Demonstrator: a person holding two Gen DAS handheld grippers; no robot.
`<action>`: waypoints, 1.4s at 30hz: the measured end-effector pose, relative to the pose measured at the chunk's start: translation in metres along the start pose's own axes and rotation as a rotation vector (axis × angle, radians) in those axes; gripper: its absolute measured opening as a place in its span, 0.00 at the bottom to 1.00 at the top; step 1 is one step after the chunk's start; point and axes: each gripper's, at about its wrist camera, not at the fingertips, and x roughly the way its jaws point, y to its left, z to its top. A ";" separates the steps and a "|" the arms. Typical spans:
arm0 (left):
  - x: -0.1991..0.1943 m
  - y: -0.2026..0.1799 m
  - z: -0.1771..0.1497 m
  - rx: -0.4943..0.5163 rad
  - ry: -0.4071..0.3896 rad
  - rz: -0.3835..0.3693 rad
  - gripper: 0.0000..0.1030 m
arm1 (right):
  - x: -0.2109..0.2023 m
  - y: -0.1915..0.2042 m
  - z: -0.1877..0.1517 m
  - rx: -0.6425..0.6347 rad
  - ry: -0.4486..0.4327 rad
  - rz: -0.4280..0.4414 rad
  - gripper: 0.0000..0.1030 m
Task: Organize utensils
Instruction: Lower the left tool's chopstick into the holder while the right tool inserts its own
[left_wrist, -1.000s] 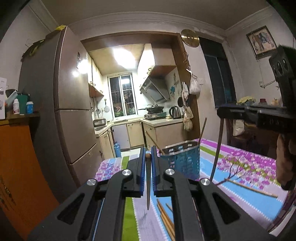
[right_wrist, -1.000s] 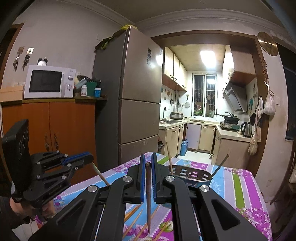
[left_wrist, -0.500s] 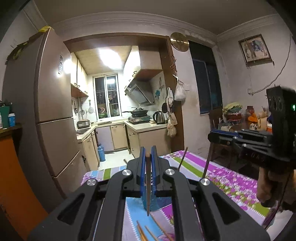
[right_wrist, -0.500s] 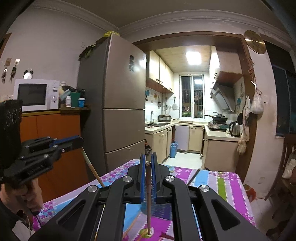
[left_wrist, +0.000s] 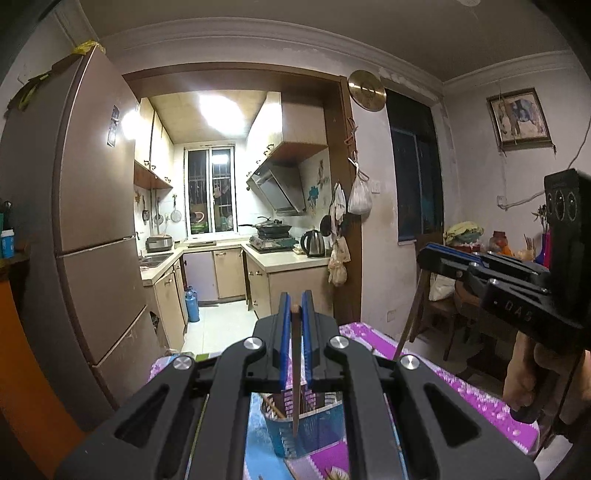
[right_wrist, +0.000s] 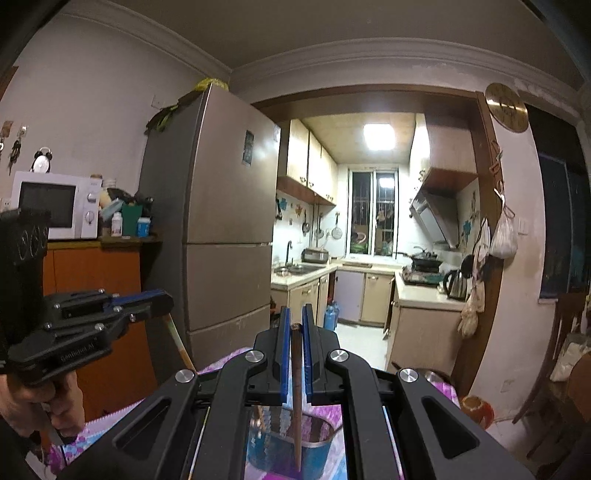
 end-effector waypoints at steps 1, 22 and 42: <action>0.004 0.001 0.005 -0.002 -0.005 0.003 0.05 | 0.005 -0.002 0.005 0.000 -0.003 -0.001 0.07; 0.077 0.008 -0.003 -0.015 0.026 0.024 0.05 | 0.094 -0.034 -0.009 0.045 0.079 -0.011 0.07; 0.105 0.020 -0.018 -0.056 0.101 0.027 0.05 | 0.122 -0.036 -0.046 0.080 0.161 -0.005 0.07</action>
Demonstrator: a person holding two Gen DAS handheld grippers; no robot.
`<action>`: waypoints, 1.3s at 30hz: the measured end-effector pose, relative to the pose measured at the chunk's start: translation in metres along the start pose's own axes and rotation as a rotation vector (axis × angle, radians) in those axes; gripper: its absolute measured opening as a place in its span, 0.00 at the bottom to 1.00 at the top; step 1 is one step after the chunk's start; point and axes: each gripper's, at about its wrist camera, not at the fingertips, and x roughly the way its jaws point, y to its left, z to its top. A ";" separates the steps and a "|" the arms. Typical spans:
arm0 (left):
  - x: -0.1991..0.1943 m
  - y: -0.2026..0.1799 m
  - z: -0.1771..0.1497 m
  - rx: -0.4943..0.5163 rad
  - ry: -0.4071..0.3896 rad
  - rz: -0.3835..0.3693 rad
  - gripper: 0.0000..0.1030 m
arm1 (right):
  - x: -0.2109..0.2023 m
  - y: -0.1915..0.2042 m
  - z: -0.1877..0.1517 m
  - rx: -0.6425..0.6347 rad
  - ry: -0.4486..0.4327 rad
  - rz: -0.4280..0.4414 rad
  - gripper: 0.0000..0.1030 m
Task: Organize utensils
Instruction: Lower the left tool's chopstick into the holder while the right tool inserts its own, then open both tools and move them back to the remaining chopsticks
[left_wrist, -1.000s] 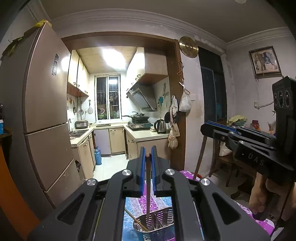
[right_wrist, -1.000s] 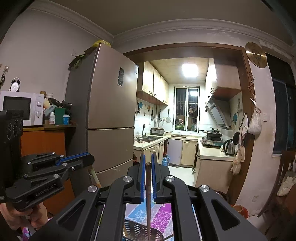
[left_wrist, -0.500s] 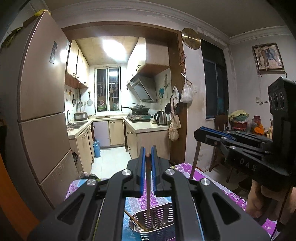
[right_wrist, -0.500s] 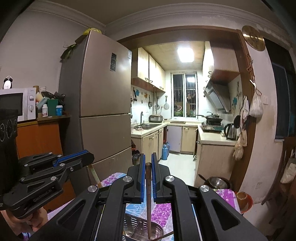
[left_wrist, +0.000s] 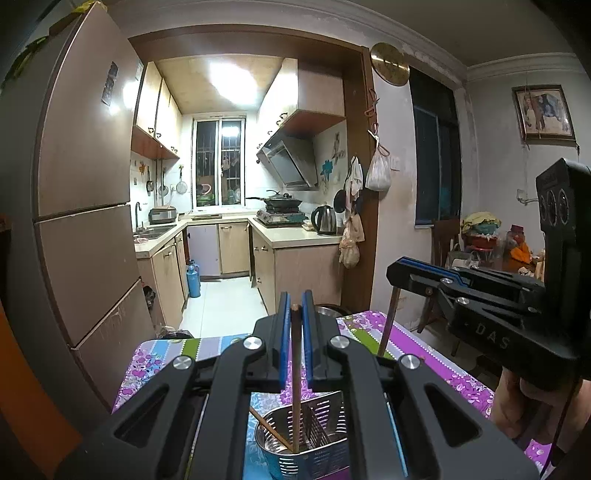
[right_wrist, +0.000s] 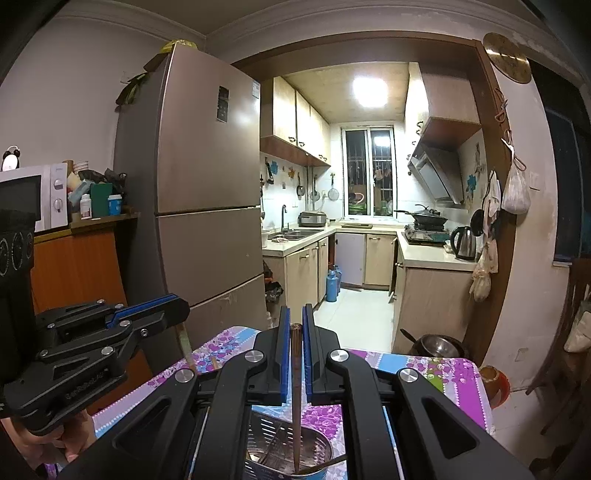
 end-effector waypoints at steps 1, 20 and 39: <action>0.001 0.000 0.000 0.000 0.002 0.000 0.05 | 0.000 -0.001 0.000 0.002 -0.001 -0.002 0.07; -0.118 0.002 -0.044 0.066 -0.081 0.025 0.53 | -0.144 0.041 -0.001 -0.110 -0.167 -0.004 0.37; -0.197 -0.044 -0.285 0.064 0.265 -0.041 0.44 | -0.224 0.115 -0.266 0.037 0.163 0.051 0.37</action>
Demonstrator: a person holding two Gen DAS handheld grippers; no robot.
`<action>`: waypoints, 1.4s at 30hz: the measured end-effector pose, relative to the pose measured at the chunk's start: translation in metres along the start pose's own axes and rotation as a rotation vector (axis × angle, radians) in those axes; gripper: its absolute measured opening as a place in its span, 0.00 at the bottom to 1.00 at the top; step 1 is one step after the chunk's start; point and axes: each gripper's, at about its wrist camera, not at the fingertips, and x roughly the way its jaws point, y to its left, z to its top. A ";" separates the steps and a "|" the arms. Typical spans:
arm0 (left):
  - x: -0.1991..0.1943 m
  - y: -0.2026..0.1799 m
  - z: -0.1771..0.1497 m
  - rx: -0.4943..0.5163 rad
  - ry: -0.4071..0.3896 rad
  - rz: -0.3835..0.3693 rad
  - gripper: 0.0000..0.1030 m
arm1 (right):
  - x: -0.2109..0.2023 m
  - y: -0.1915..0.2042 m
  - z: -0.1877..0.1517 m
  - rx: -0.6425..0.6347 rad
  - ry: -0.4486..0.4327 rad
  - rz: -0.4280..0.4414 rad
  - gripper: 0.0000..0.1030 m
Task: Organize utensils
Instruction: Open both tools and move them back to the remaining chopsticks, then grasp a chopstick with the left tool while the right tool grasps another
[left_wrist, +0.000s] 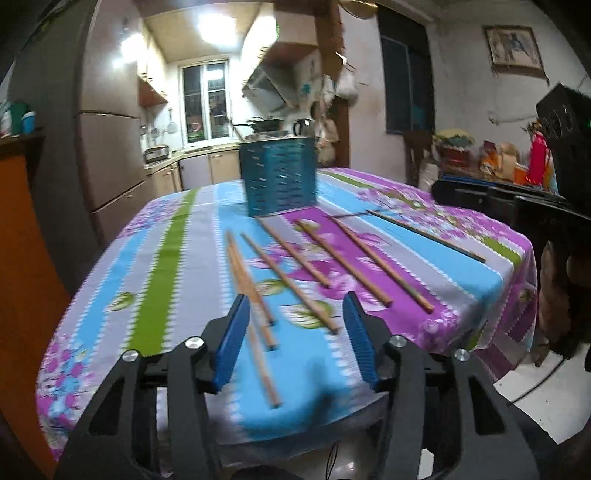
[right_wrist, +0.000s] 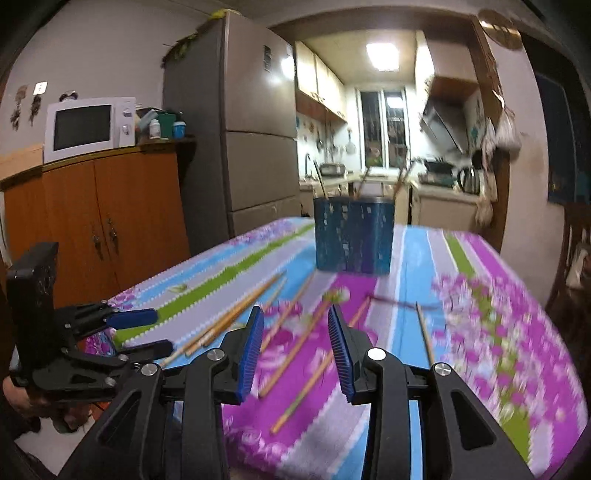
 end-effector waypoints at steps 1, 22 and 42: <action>0.007 -0.004 -0.001 -0.007 0.015 -0.013 0.40 | -0.001 -0.001 -0.003 0.002 -0.001 -0.010 0.37; 0.034 -0.030 -0.031 0.015 0.040 0.112 0.13 | 0.033 0.027 -0.045 -0.023 0.133 0.040 0.20; 0.033 -0.036 -0.035 0.020 -0.012 0.127 0.12 | 0.067 0.037 -0.056 -0.001 0.198 -0.065 0.12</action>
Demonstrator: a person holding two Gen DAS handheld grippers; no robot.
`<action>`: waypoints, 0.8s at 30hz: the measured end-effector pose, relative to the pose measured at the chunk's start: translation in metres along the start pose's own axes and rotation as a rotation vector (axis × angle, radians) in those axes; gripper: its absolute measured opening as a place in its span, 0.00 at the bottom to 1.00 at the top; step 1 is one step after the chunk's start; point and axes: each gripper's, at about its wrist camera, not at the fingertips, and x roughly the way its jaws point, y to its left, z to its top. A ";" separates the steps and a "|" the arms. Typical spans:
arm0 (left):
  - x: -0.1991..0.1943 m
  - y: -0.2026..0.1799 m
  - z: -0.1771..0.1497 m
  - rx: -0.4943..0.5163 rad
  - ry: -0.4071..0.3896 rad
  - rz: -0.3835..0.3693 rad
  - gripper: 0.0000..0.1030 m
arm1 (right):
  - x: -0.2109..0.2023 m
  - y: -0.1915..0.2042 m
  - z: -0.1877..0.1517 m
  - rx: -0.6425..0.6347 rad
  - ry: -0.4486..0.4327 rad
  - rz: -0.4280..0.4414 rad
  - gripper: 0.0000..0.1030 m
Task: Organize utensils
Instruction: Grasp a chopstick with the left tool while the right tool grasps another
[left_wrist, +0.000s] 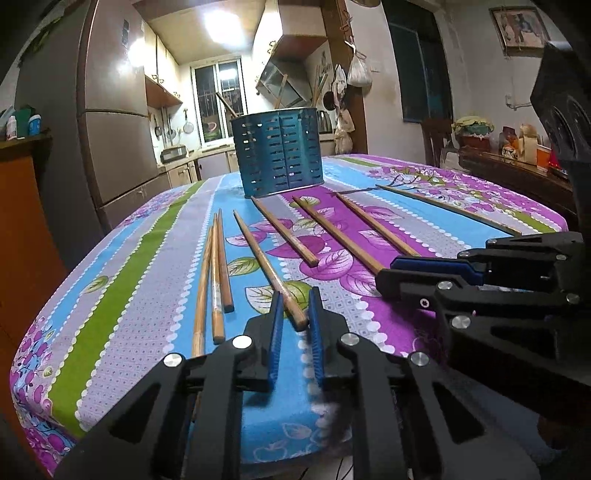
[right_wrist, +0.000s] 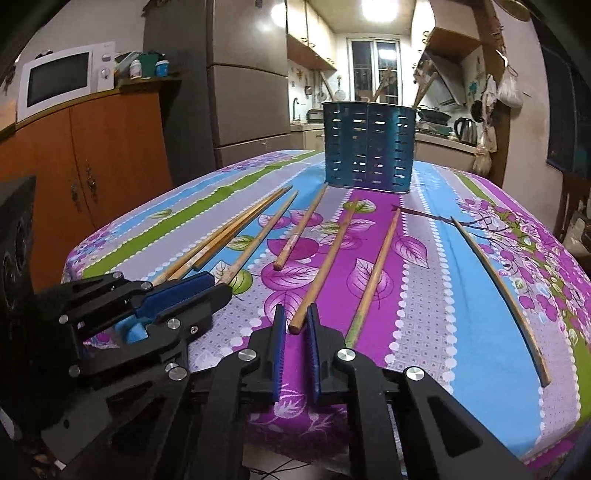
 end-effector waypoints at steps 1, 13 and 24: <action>0.001 -0.001 0.000 0.002 -0.006 0.002 0.12 | 0.001 0.001 0.000 0.000 -0.004 -0.006 0.12; -0.004 -0.001 -0.006 -0.031 -0.047 0.019 0.09 | -0.001 0.005 -0.005 0.015 -0.053 -0.040 0.09; -0.026 0.009 0.016 -0.038 -0.126 0.037 0.05 | -0.039 -0.003 0.018 -0.007 -0.177 -0.064 0.07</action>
